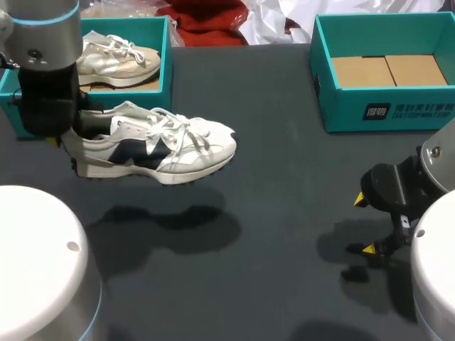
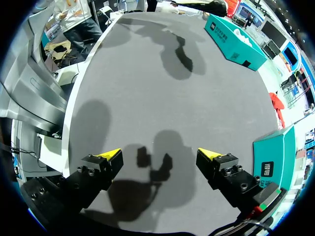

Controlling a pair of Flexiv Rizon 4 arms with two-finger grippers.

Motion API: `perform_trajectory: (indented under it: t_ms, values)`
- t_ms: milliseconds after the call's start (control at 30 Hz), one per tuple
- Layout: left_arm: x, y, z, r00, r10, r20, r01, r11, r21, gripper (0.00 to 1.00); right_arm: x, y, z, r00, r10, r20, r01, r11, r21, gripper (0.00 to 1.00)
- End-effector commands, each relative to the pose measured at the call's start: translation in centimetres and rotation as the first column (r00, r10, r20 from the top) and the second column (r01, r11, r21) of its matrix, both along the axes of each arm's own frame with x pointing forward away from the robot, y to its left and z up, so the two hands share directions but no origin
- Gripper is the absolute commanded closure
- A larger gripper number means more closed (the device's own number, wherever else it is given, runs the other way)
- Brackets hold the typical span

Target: Take the shoe out of the shoebox, open the shoe tongue, remove and reinsert the insole, then place the shoe into the shoebox

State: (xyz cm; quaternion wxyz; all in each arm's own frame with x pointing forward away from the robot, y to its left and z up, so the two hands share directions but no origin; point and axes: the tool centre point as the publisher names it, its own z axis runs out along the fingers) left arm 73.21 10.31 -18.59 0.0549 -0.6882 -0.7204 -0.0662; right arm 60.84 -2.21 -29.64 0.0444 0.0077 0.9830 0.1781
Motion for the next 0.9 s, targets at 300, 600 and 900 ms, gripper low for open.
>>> perform_trajectory:
  t_ms: [300,600,900]
  values:
    - [-0.8,-1.3,-1.5,1.000,-0.021,-0.017,0.022,1.000,0.018,1.00,-0.2,0.0,0.0,1.000,-0.001,0.004,0.001,1.000,-0.002,0.00]
    - [-2.9,-8.1,-5.0,0.996,-0.062,-0.063,0.064,0.998,0.029,1.00,-0.2,0.0,0.0,1.000,-0.001,0.004,0.001,1.000,-0.002,0.00]
    - [-3.0,-8.7,-5.3,0.996,-0.058,-0.074,0.060,0.998,0.026,1.00,-0.2,0.0,0.0,1.000,-0.001,0.004,0.001,1.000,-0.002,0.00]
